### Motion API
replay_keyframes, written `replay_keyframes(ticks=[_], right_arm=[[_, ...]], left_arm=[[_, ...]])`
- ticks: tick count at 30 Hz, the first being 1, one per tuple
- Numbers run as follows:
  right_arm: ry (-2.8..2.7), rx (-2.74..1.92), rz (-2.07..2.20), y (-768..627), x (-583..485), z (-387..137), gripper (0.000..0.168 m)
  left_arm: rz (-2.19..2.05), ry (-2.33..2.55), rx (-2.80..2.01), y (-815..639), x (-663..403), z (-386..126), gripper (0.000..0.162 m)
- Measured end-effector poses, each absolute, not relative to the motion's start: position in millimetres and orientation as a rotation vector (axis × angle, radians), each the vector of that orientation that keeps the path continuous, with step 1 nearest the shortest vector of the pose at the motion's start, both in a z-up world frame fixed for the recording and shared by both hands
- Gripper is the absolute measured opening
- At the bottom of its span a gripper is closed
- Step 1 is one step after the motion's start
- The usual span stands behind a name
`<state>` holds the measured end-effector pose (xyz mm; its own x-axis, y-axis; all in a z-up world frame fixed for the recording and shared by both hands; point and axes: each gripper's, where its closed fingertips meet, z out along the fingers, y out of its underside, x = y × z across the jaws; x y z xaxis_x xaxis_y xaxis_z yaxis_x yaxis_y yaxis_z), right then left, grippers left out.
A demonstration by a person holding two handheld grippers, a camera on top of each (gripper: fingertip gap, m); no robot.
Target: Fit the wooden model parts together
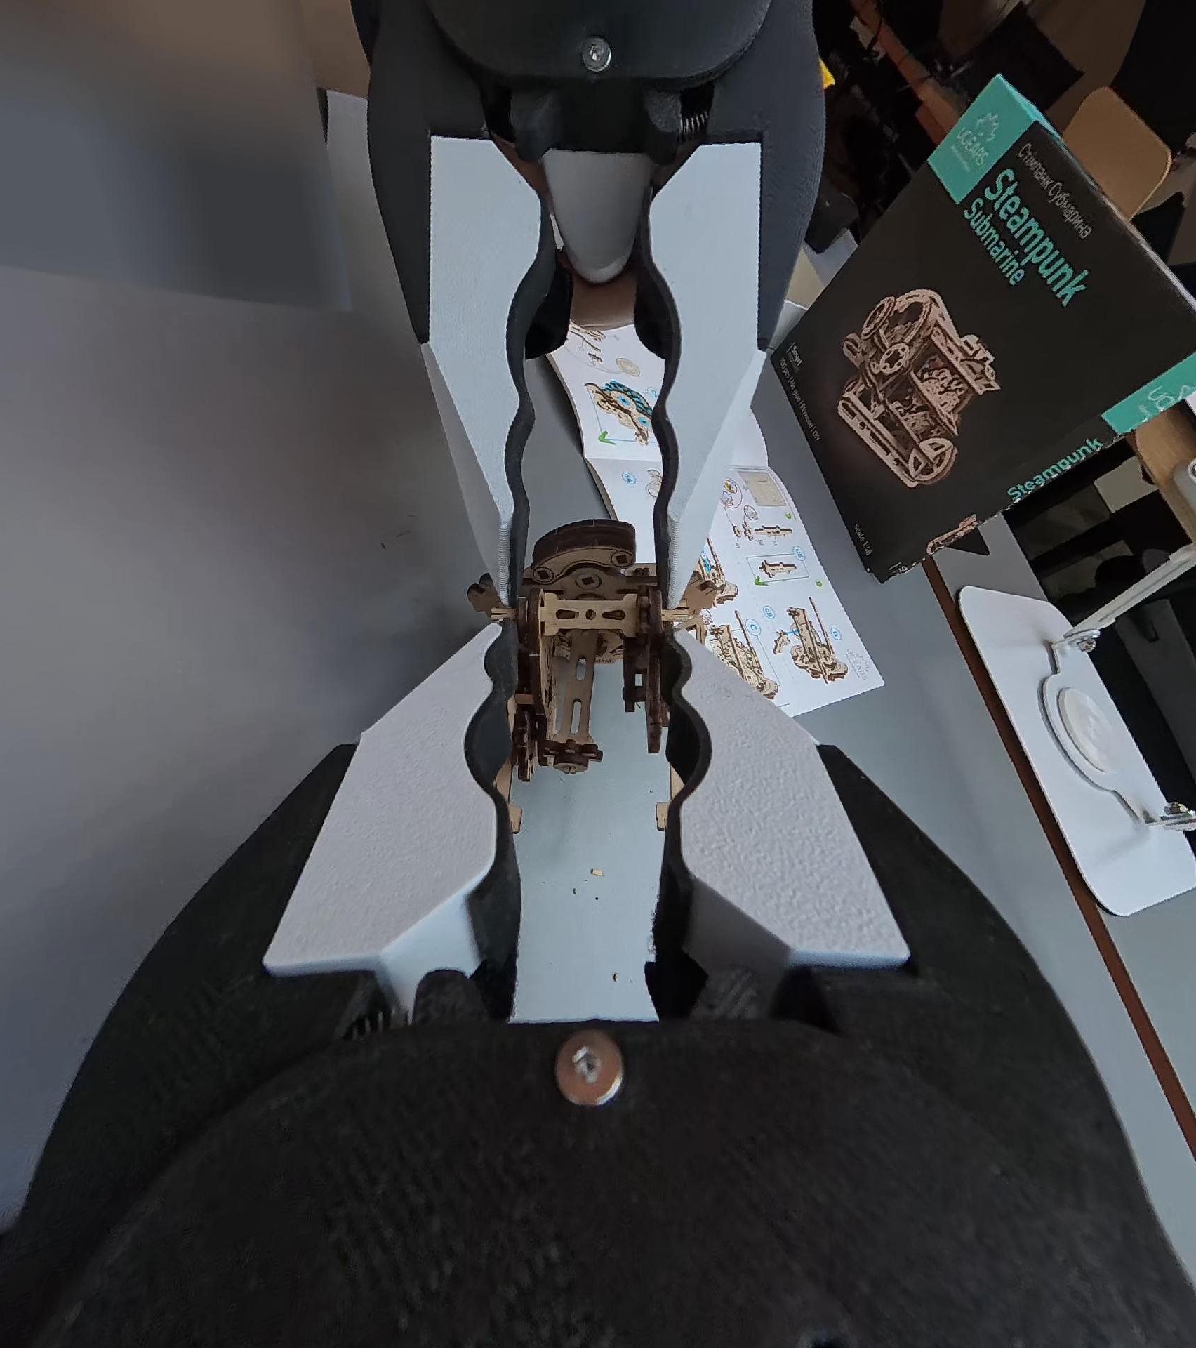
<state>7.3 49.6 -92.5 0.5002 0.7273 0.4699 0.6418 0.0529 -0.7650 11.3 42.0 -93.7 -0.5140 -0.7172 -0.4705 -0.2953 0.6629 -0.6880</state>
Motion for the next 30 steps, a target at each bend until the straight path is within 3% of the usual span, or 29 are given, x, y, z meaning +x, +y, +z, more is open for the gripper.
replay_keyframes(ticks=[30], right_arm=[[-1.161,-1.690,0.247,45.4,7.8,-94.0,0.035]], left_arm=[[-0.897,2.084,-0.879,37.3,12.5,-93.3,0.037]])
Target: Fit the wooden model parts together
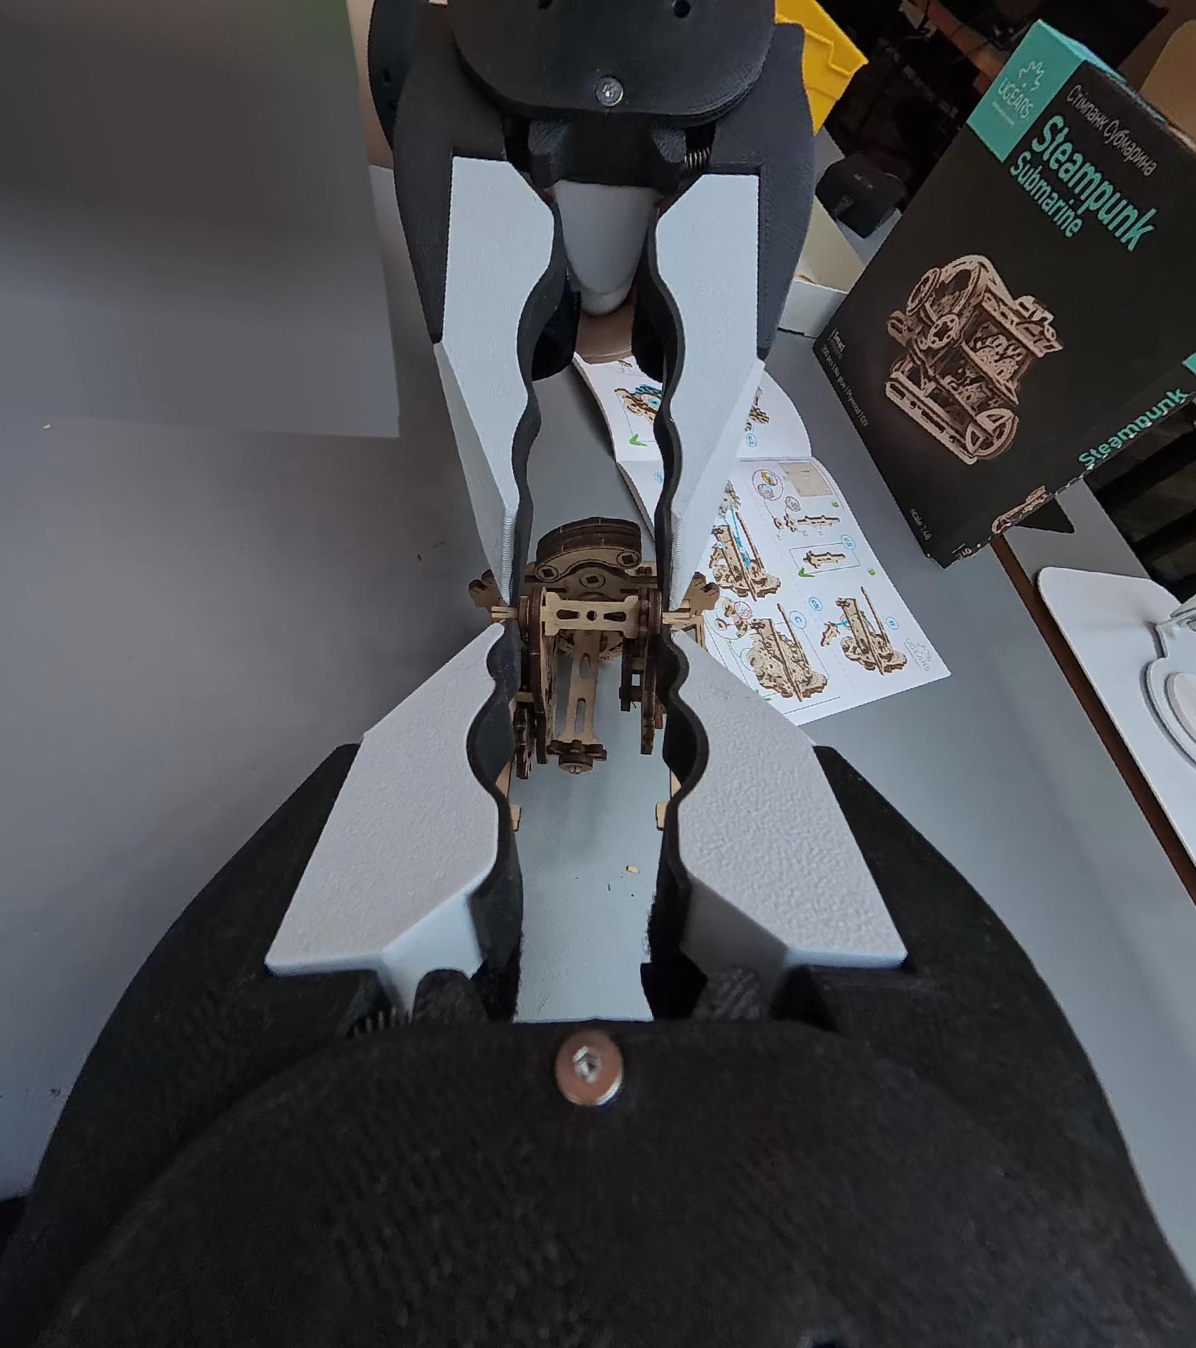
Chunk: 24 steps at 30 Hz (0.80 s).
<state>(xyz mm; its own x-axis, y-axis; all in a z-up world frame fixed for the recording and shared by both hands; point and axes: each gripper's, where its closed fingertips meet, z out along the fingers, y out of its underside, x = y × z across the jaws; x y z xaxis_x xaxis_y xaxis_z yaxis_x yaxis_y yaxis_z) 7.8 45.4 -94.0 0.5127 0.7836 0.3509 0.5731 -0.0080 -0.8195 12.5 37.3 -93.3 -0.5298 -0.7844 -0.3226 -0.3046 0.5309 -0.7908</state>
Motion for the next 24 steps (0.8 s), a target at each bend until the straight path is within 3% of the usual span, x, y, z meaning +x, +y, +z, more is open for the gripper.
replay_keyframes(ticks=[24], right_arm=[[-1.177,-1.757,0.207,45.3,8.9,-99.1,0.034]], left_arm=[[-0.881,2.114,-0.862,35.7,13.1,-96.7,0.036]])
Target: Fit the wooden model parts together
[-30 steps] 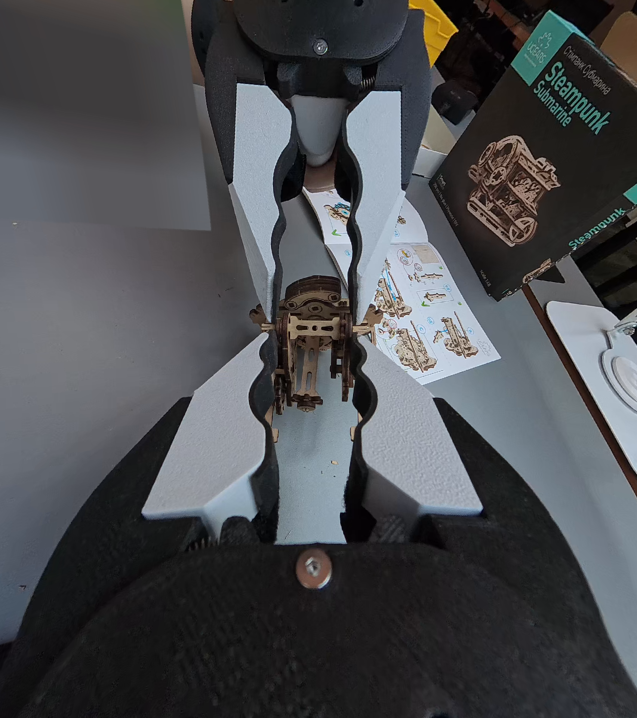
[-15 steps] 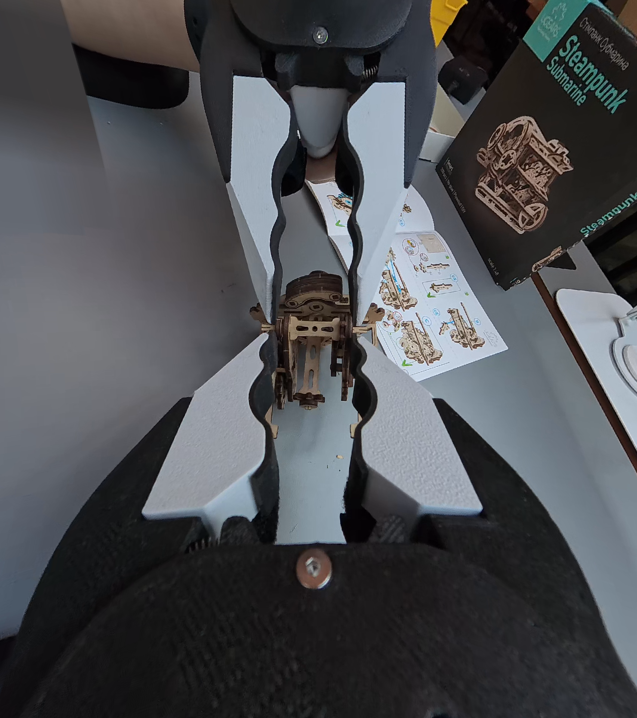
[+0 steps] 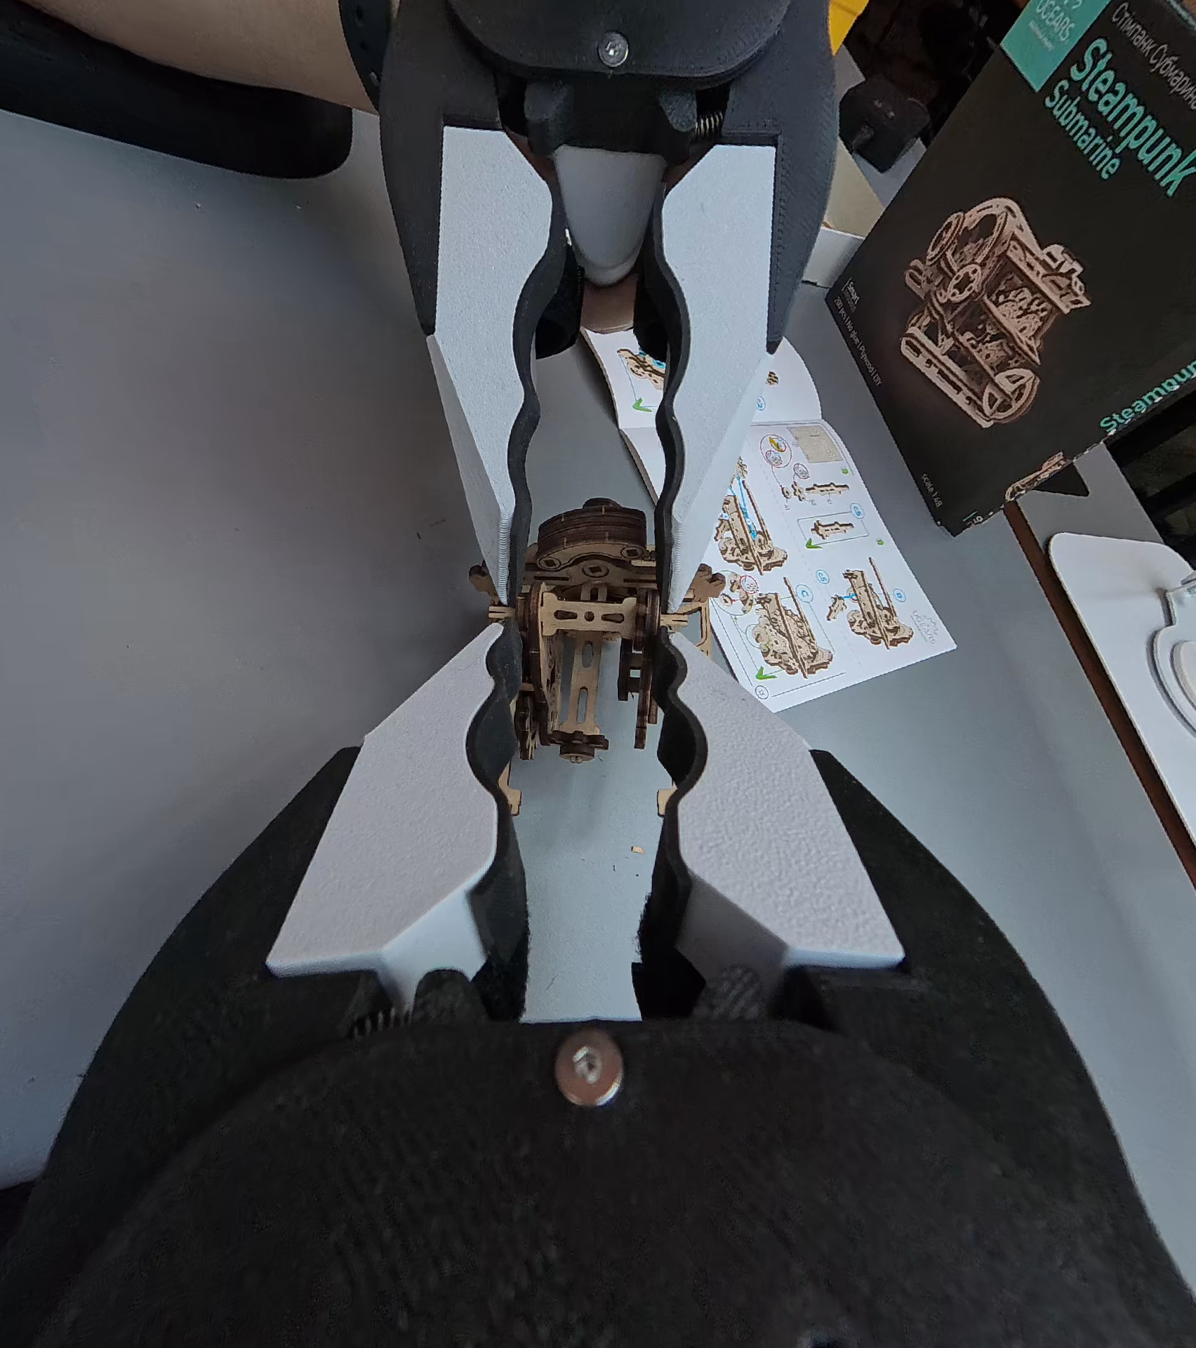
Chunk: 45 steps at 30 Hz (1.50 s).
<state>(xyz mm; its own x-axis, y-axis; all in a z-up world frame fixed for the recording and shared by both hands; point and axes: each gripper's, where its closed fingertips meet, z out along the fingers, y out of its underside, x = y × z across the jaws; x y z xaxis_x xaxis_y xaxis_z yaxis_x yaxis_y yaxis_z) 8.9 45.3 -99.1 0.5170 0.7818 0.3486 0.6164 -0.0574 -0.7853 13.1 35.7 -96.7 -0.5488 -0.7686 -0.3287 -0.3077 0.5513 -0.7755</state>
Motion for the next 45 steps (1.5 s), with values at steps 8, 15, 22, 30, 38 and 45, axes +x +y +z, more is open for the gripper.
replay_keyframes(ticks=[8,15,22,30,38,45], right_arm=[[-1.123,-1.752,0.254,50.2,11.5,-99.3,0.035],[-1.118,-1.748,0.242,51.2,12.1,-99.4,0.035],[-1.159,-1.725,0.200,49.4,10.6,-99.8,0.035],[-1.190,-1.706,0.149,47.7,9.6,-99.8,0.036],[-1.201,-1.702,0.106,48.5,9.7,-101.8,0.036],[-1.225,-1.689,0.069,47.6,9.4,-102.5,0.035]], left_arm=[[-0.781,2.101,-0.870,45.5,10.5,-99.3,0.034],[-0.755,2.100,-0.857,43.8,11.2,-101.5,0.043],[-0.741,2.078,-0.827,43.7,13.5,-99.5,0.039],[-0.709,2.090,-0.779,41.1,13.2,-100.1,0.036],[-0.648,2.096,-0.728,41.5,13.5,-102.1,0.036],[-0.650,2.091,-0.720,40.7,13.5,-102.9,0.036]])
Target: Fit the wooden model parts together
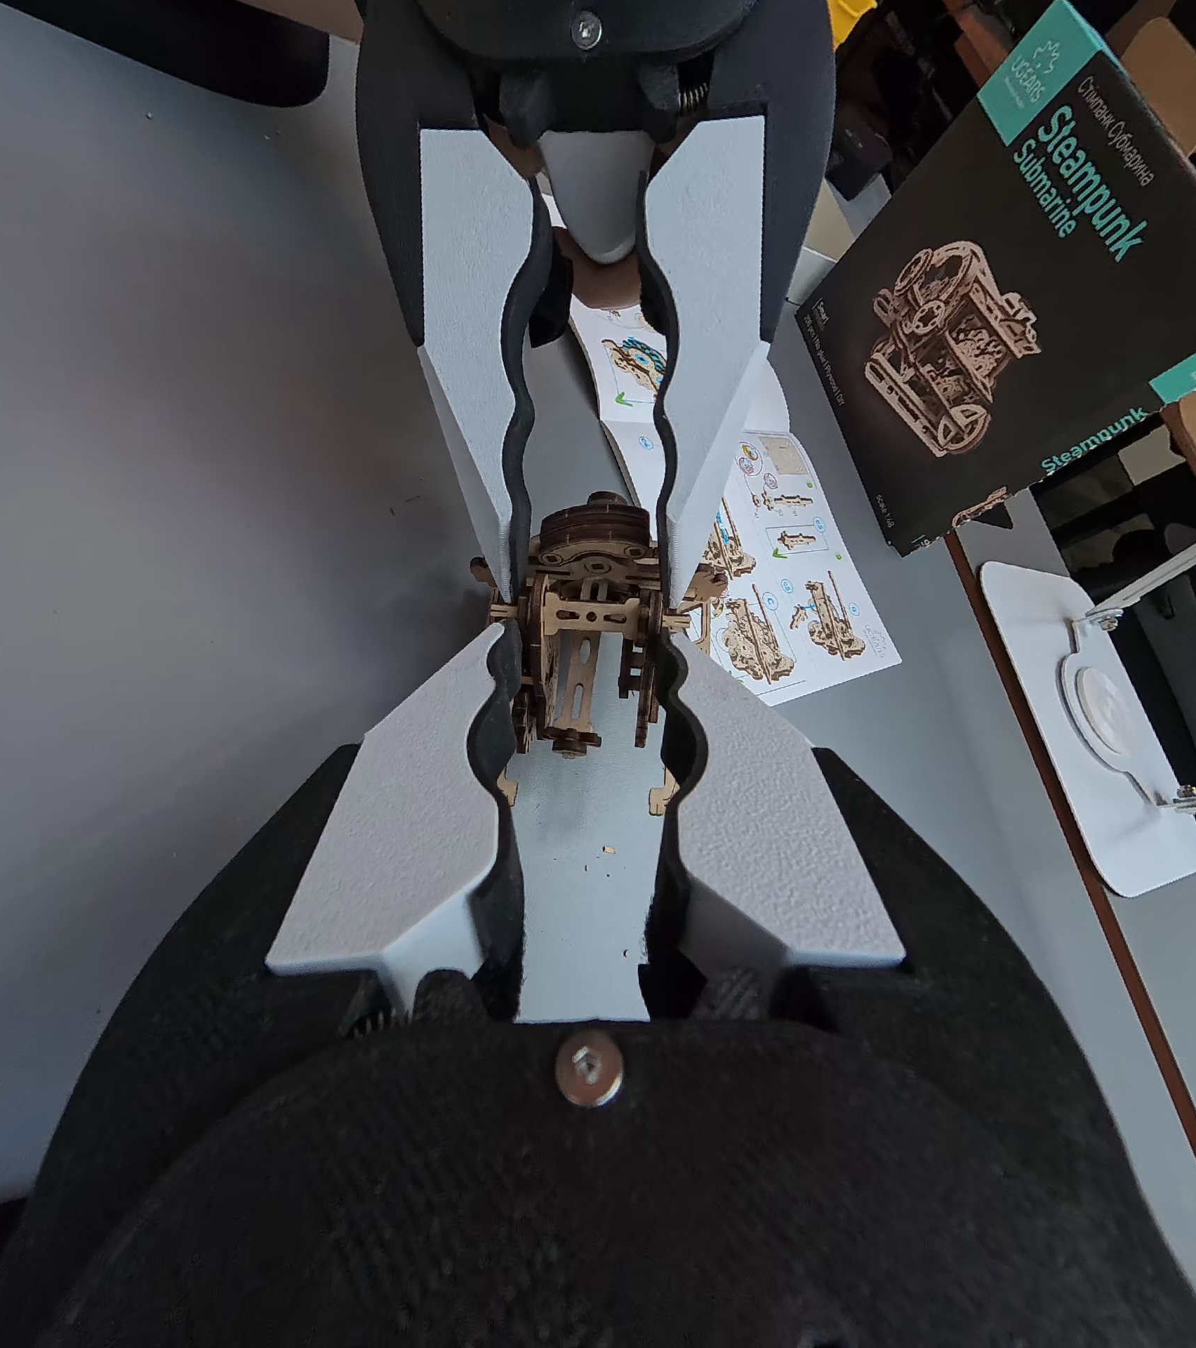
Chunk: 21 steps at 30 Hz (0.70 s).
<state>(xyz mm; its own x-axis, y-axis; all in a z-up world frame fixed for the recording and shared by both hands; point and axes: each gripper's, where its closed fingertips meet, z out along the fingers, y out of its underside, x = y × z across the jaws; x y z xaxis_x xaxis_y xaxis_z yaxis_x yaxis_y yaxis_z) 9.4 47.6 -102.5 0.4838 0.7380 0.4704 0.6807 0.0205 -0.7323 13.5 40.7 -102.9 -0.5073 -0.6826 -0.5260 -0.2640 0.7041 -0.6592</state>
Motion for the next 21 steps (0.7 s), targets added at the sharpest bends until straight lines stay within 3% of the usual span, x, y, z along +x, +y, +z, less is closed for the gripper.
replay_keyframes(ticks=[21], right_arm=[[-1.185,-1.750,0.101,48.3,13.1,-104.0,0.033]], left_arm=[[-0.691,2.147,-0.836,40.7,17.5,-105.0,0.035]])
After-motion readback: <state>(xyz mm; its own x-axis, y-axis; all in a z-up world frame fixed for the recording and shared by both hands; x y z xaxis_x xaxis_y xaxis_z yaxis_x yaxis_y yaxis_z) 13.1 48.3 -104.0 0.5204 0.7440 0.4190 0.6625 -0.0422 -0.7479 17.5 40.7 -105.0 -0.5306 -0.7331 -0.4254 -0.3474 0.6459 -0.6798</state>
